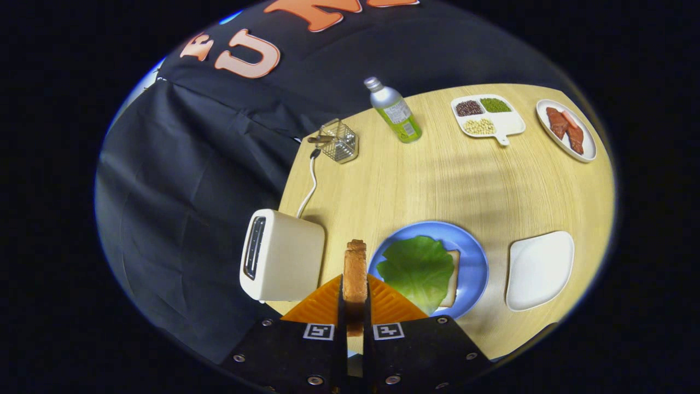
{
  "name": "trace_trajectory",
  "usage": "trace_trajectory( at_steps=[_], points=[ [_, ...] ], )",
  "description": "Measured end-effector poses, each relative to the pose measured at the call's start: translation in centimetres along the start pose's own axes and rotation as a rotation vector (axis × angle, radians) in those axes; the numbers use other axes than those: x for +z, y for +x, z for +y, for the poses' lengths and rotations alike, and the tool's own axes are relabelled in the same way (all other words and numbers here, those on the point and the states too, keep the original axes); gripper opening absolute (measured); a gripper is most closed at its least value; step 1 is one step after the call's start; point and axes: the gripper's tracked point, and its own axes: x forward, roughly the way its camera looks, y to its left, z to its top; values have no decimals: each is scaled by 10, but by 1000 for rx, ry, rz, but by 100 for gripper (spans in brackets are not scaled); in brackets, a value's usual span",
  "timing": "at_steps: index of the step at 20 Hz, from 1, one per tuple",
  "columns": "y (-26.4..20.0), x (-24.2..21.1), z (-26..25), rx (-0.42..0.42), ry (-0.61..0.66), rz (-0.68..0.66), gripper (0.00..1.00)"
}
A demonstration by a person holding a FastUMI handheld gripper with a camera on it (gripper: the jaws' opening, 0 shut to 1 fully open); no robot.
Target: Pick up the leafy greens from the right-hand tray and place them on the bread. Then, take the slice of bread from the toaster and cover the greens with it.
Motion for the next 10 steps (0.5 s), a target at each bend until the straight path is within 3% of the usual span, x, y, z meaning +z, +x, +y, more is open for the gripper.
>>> trace_trajectory(
  at_steps=[10],
  points=[
    [26,-16,-37,16,21,17,11]
  ],
)
